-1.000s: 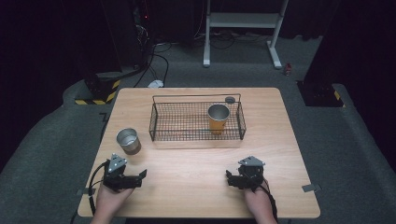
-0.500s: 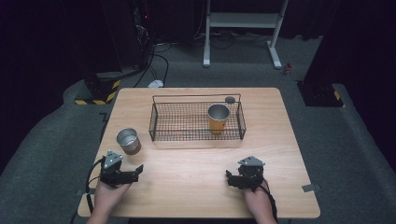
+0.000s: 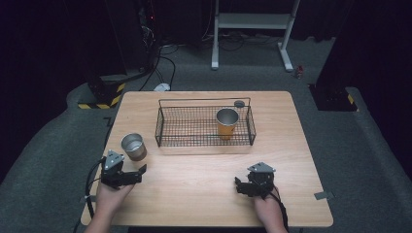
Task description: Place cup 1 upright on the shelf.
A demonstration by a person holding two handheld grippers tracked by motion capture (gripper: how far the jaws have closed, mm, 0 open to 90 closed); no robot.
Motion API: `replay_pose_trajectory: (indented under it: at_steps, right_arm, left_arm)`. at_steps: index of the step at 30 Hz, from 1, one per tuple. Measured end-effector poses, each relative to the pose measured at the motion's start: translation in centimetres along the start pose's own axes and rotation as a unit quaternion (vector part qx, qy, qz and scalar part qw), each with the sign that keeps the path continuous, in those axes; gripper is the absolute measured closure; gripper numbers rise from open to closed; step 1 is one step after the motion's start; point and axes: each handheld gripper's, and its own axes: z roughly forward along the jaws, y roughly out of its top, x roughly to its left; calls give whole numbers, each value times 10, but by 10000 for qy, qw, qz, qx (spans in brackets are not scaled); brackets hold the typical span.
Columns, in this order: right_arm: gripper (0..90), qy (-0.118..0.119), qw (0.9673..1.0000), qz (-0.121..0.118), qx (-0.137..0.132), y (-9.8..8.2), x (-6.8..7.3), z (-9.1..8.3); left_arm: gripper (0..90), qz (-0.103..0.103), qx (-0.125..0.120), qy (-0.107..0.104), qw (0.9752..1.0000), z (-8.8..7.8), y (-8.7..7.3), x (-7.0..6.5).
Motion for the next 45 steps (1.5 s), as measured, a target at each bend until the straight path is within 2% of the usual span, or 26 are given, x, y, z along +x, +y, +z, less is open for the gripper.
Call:
replay_pose_trajectory:
  at_steps: [4,10,15,22,29,30,32,40,45]
  right_arm:
    - [101,-3,10000,-1,1,0,0,0]
    - [100,-6,10000,4,1,0,0,0]
    - [100,-5,10000,-7,6,0,0,0]
    - [100,-6,10000,-8,6,0,0,0]
    - [100,-6,10000,5,1,0,0,0]
    - [100,-6,10000,3,1,0,0,0]
    - [100,-5,10000,4,1,0,0,0]
    - [100,-5,10000,7,-1,0,0,0]
    - [100,-5,10000,-8,4,0,0,0]
  left_arm:
    - [5,54,52,37,10000,3,-2,1]
    - [5,-18,-12,132,9999,4,-1,6]
    - [5,-98,19,210,9997,5,-1,14]
    - [5,-81,-15,299,9995,7,4,25]
    - [5,-176,-45,330,9993,21,7,32]
    - [5,-125,-67,346,9993,22,8,33]
    - [5,-149,-99,320,9993,25,8,35]
    - [5,-310,-72,309,9990,35,7,41]
    - [6,-246,-18,327,9992,41,6,41]
